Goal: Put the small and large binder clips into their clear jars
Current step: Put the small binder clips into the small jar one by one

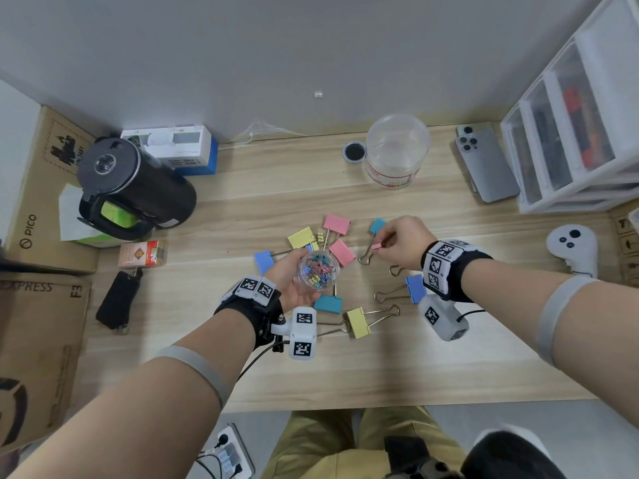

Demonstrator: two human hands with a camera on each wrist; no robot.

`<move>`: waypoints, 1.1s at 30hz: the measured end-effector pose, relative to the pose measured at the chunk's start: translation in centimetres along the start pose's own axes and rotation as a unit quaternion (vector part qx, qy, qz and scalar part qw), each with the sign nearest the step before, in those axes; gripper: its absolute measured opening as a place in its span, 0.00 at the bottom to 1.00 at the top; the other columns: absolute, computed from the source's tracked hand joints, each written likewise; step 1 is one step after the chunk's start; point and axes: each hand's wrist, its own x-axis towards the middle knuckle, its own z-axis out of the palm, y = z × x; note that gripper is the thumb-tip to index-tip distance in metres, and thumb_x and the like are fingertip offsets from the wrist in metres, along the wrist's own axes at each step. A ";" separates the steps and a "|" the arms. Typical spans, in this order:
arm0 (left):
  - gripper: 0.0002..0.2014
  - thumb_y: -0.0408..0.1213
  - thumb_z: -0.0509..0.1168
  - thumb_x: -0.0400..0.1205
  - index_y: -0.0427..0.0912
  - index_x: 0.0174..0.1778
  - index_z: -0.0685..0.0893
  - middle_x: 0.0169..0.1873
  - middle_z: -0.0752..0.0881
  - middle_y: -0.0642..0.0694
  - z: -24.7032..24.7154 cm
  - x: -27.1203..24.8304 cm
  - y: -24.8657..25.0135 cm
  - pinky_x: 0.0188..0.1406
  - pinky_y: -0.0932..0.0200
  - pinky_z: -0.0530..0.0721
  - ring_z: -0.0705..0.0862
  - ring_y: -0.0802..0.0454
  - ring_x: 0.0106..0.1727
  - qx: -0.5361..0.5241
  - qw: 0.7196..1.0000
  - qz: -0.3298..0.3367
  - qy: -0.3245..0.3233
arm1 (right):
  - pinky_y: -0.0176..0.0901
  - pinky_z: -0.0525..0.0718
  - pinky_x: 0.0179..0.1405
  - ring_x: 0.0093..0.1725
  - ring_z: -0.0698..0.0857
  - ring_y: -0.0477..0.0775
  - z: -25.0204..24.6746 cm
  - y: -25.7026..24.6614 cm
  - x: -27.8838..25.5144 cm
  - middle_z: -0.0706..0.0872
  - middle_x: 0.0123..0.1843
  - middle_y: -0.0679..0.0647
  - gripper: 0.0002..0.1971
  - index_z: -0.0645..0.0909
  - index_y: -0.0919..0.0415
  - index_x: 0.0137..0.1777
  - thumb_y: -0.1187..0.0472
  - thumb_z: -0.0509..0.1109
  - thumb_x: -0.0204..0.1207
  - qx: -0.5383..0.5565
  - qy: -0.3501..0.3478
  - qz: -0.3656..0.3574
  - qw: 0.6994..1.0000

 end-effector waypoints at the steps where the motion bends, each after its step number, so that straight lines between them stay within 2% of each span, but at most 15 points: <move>1: 0.25 0.52 0.59 0.88 0.39 0.75 0.82 0.59 0.89 0.34 0.0 0.0 0.1 0.22 0.58 0.86 0.90 0.39 0.44 -0.001 1.000 0.000 0.003 | 0.45 0.87 0.46 0.33 0.84 0.45 -0.1 -0.8 0.2 0.87 0.32 0.47 0.06 0.88 0.54 0.34 0.64 0.81 0.65 0.023 -0.013 -0.006 1.000; 4: 0.25 0.52 0.60 0.88 0.38 0.73 0.83 0.56 0.89 0.35 0.0 -0.1 0.4 0.22 0.58 0.87 0.89 0.40 0.42 -0.003 1.000 0.002 0.014 | 0.57 0.89 0.48 0.34 0.86 0.52 0.0 -3.6 0.9 0.91 0.35 0.59 0.07 0.89 0.61 0.35 0.65 0.85 0.62 0.104 -0.071 -0.016 0.992; 6: 0.25 0.52 0.61 0.87 0.37 0.71 0.84 0.53 0.89 0.35 0.1 -0.1 0.5 0.22 0.59 0.87 0.88 0.41 0.40 -0.005 1.000 0.003 0.009 | 0.56 0.88 0.44 0.35 0.87 0.54 0.5 -5.6 0.7 0.91 0.38 0.65 0.08 0.89 0.66 0.39 0.65 0.85 0.63 0.136 -0.122 -0.021 0.983; 7: 0.24 0.51 0.61 0.87 0.36 0.68 0.85 0.51 0.89 0.35 0.1 -0.2 0.5 0.22 0.59 0.86 0.88 0.41 0.39 -0.005 1.000 0.004 0.003 | 0.53 0.88 0.42 0.36 0.87 0.53 0.9 -6.7 0.4 0.90 0.38 0.63 0.08 0.90 0.63 0.38 0.65 0.85 0.63 0.137 -0.145 -0.036 0.979; 9: 0.21 0.50 0.60 0.87 0.37 0.61 0.86 0.46 0.90 0.35 0.1 -0.2 0.3 0.21 0.59 0.85 0.88 0.40 0.37 -0.005 1.000 0.007 -0.013 | 0.49 0.88 0.47 0.39 0.88 0.51 2.2 -8.3 -0.4 0.91 0.38 0.54 0.07 0.91 0.57 0.39 0.63 0.85 0.64 0.102 -0.166 -0.072 0.978; 12: 0.18 0.49 0.58 0.89 0.38 0.50 0.86 0.36 0.89 0.39 -0.3 0.1 -0.2 0.20 0.60 0.84 0.89 0.42 0.32 -0.006 1.000 0.020 -0.007 | 0.43 0.88 0.49 0.43 0.89 0.47 4.1 -9.8 -1.6 0.91 0.41 0.47 0.08 0.91 0.57 0.46 0.63 0.81 0.68 0.013 -0.159 -0.108 0.981; 14: 0.19 0.49 0.58 0.89 0.40 0.44 0.86 0.31 0.87 0.42 -0.6 0.1 -0.4 0.21 0.60 0.84 0.88 0.44 0.29 -0.008 1.000 0.024 0.002 | 0.40 0.87 0.44 0.38 0.86 0.44 4.9 -10.2 -2.1 0.87 0.35 0.41 0.10 0.91 0.55 0.49 0.64 0.78 0.68 -0.011 -0.157 -0.120 0.980; 16: 0.19 0.49 0.58 0.88 0.41 0.42 0.86 0.29 0.87 0.44 -1.1 -0.1 -0.4 0.23 0.60 0.83 0.87 0.45 0.27 -0.010 1.000 0.027 0.004 | 0.41 0.88 0.43 0.36 0.85 0.43 5.4 -10.3 -2.2 0.84 0.32 0.38 0.12 0.90 0.54 0.51 0.66 0.76 0.68 -0.004 -0.159 -0.118 0.980; 18: 0.18 0.49 0.58 0.88 0.41 0.43 0.87 0.31 0.88 0.43 -1.7 -0.4 -0.3 0.22 0.61 0.83 0.88 0.44 0.30 -0.011 1.000 0.027 0.000 | 0.44 0.90 0.45 0.38 0.88 0.46 5.6 -10.2 -2.2 0.87 0.34 0.42 0.13 0.90 0.53 0.51 0.67 0.75 0.68 0.017 -0.149 -0.112 0.982; 21: 0.19 0.50 0.60 0.87 0.38 0.53 0.87 0.37 0.91 0.38 -2.8 -0.8 -0.2 0.19 0.61 0.83 0.90 0.40 0.33 -0.024 1.000 0.014 -0.007 | 0.38 0.85 0.34 0.33 0.86 0.41 5.1 -9.9 -1.6 0.87 0.34 0.44 0.12 0.89 0.53 0.50 0.66 0.72 0.70 0.039 -0.108 -0.105 0.988; 22: 0.19 0.50 0.60 0.87 0.37 0.55 0.87 0.38 0.92 0.37 -3.3 -0.9 -0.2 0.19 0.61 0.83 0.91 0.40 0.32 -0.032 0.999 0.010 -0.006 | 0.36 0.82 0.35 0.34 0.84 0.39 4.8 -9.7 -1.3 0.86 0.35 0.42 0.10 0.89 0.53 0.48 0.66 0.71 0.71 0.051 -0.081 -0.103 0.990; 24: 0.22 0.52 0.57 0.88 0.37 0.57 0.87 0.40 0.92 0.35 -4.3 -1.1 -0.5 0.19 0.62 0.82 0.90 0.40 0.32 -0.046 0.999 0.003 -0.007 | 0.39 0.84 0.44 0.42 0.85 0.42 4.5 -8.8 -0.3 0.85 0.41 0.42 0.09 0.86 0.49 0.43 0.65 0.70 0.72 0.068 -0.030 -0.092 0.993; 27: 0.22 0.52 0.57 0.88 0.38 0.59 0.87 0.48 0.92 0.33 -5.8 -1.3 -1.2 0.20 0.62 0.83 0.90 0.38 0.38 -0.061 0.998 0.001 -0.008 | 0.41 0.87 0.46 0.44 0.87 0.48 4.7 -6.6 0.7 0.86 0.41 0.41 0.12 0.83 0.44 0.40 0.67 0.72 0.72 0.017 -0.053 -0.053 0.997; 30: 0.20 0.51 0.57 0.88 0.42 0.61 0.87 0.54 0.91 0.32 -6.8 -1.7 -1.7 0.18 0.61 0.82 0.90 0.37 0.42 -0.060 0.998 0.009 -0.026 | 0.38 0.84 0.43 0.43 0.85 0.45 5.9 -5.2 0.5 0.83 0.40 0.37 0.11 0.85 0.46 0.49 0.63 0.76 0.70 -0.067 -0.085 -0.064 0.992; 33: 0.20 0.50 0.55 0.89 0.41 0.60 0.87 0.49 0.92 0.33 -7.1 -2.3 -2.0 0.17 0.62 0.81 0.92 0.40 0.36 -0.051 0.998 0.013 -0.038 | 0.41 0.81 0.51 0.51 0.80 0.45 7.4 -5.0 0.0 0.80 0.52 0.43 0.22 0.83 0.49 0.61 0.53 0.81 0.66 -0.123 -0.109 -0.115 0.980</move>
